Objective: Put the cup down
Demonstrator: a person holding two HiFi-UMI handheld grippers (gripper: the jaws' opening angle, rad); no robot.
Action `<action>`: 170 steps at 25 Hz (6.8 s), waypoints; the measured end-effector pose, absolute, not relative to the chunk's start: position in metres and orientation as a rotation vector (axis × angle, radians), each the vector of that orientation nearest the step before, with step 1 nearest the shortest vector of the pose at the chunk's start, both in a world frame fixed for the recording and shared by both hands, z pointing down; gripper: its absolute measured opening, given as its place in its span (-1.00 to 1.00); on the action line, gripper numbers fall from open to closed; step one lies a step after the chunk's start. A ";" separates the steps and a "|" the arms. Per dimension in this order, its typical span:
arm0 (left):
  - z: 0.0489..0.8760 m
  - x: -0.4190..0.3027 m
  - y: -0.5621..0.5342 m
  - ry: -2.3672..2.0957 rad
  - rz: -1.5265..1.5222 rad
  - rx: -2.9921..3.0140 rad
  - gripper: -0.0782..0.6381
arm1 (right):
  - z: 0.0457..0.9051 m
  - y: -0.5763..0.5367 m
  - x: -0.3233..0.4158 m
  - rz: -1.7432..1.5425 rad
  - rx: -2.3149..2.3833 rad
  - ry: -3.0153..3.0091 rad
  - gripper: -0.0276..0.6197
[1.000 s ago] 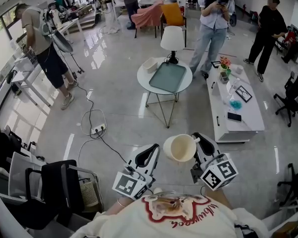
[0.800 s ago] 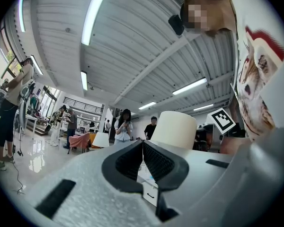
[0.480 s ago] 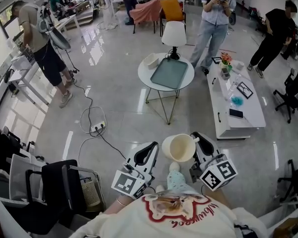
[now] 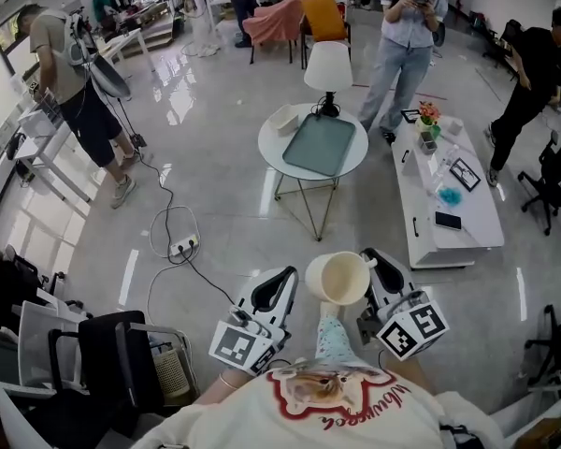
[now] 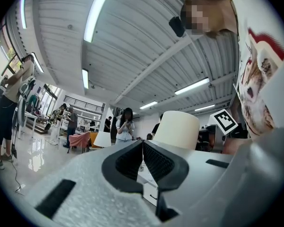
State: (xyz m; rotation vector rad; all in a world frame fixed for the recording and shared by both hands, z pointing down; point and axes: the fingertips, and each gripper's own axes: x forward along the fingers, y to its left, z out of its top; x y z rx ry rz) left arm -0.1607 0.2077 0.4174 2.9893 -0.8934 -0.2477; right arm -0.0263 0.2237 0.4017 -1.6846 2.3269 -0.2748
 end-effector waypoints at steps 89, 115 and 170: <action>0.393 0.025 -0.325 -0.912 -0.300 2.979 -0.73 | 0.386 -0.306 0.169 -0.278 -1.698 2.327 -0.76; 0.398 0.019 -0.324 -1.044 -0.230 2.962 -0.73 | 0.499 -0.343 0.175 -0.221 -1.731 2.469 -0.76; 0.392 -0.022 -0.323 -1.255 -0.141 2.934 -0.73 | 0.667 -0.390 0.152 -0.437 -1.788 2.780 -0.75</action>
